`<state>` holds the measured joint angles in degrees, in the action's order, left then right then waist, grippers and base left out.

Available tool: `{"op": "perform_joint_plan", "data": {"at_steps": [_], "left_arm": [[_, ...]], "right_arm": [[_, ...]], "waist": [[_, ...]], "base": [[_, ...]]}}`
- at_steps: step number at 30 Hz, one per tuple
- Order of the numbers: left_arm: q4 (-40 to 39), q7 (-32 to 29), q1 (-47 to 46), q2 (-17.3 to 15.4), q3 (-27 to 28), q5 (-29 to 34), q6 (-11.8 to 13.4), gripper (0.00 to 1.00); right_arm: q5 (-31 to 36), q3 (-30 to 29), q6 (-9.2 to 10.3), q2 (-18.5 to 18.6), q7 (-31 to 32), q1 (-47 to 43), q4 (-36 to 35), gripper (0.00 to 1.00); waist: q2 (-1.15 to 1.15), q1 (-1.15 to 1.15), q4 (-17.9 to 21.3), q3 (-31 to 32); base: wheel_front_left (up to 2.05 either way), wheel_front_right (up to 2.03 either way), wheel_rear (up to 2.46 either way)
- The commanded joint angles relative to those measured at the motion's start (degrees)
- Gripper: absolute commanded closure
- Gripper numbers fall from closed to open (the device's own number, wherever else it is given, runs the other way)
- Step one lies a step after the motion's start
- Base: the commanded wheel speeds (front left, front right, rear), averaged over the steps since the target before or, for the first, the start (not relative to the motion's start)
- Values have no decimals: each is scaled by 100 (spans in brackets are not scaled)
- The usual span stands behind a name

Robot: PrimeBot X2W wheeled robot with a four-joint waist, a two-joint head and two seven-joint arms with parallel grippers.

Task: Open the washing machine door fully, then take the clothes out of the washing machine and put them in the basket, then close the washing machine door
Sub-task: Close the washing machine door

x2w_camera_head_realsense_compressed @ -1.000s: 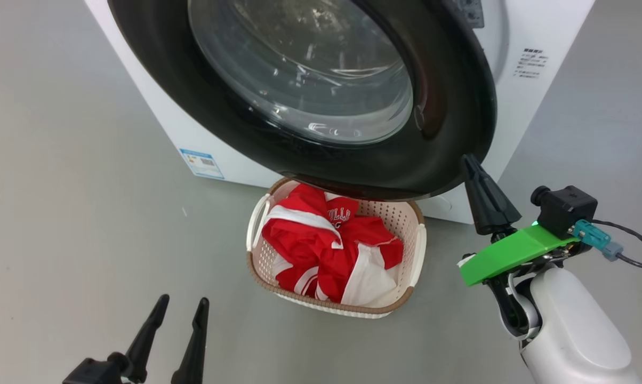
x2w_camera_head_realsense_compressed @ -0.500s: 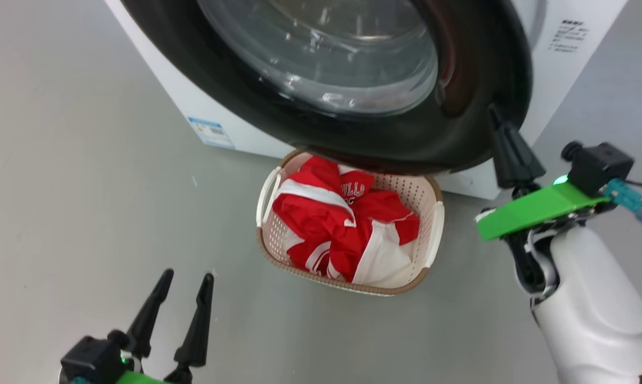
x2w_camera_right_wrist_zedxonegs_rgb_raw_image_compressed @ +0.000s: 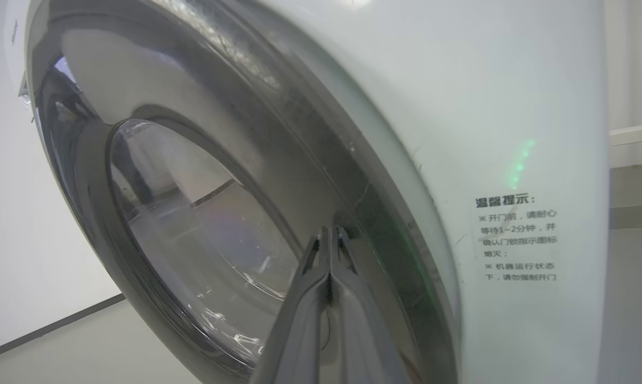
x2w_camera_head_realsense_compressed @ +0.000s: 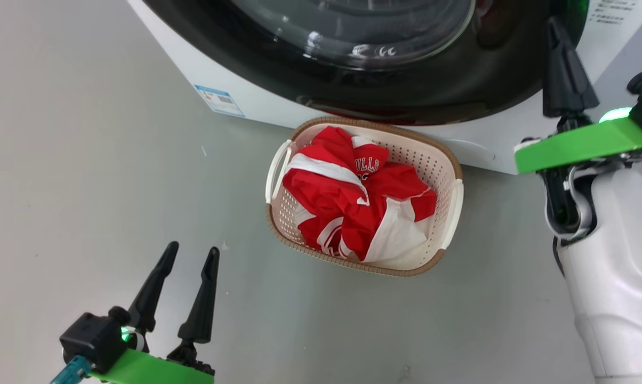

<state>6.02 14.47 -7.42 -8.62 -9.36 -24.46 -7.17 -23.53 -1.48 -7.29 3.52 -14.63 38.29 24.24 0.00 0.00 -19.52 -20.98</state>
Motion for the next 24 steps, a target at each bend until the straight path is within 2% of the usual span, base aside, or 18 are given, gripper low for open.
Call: {"op": "perform_joint_plan", "data": {"at_steps": [1,12,17,21,22,24], "left_arm": [[-138,52,-146,-179,181,-35,-32,0],[-100,52,-251,-187,163,-60,-32,0],[-77,52,-266,-186,163,-60,-32,0],[-8,52,-243,-179,178,-87,-32,0],[20,52,-226,-183,184,-90,-32,0],[85,52,-188,-189,199,-83,-32,0]], "right_arm": [[86,26,-20,-64,-37,221,-185,100],[128,-419,-20,-64,-37,542,-276,100],[95,-396,-20,-64,-37,550,-277,100],[51,-110,-20,-64,-37,394,-138,100],[39,-33,-20,-64,-37,337,-107,92],[30,155,-20,-64,-37,196,-34,62]], "waist": [[0,0,-36,-64],[0,0,-138,-162],[0,0,-134,-155],[0,0,-85,-55],[0,0,-67,-15],[0,0,-27,82]], "base": [[0,0,0],[0,0,0],[0,0,0],[0,0,0],[0,0,0],[0,0,0]]}}
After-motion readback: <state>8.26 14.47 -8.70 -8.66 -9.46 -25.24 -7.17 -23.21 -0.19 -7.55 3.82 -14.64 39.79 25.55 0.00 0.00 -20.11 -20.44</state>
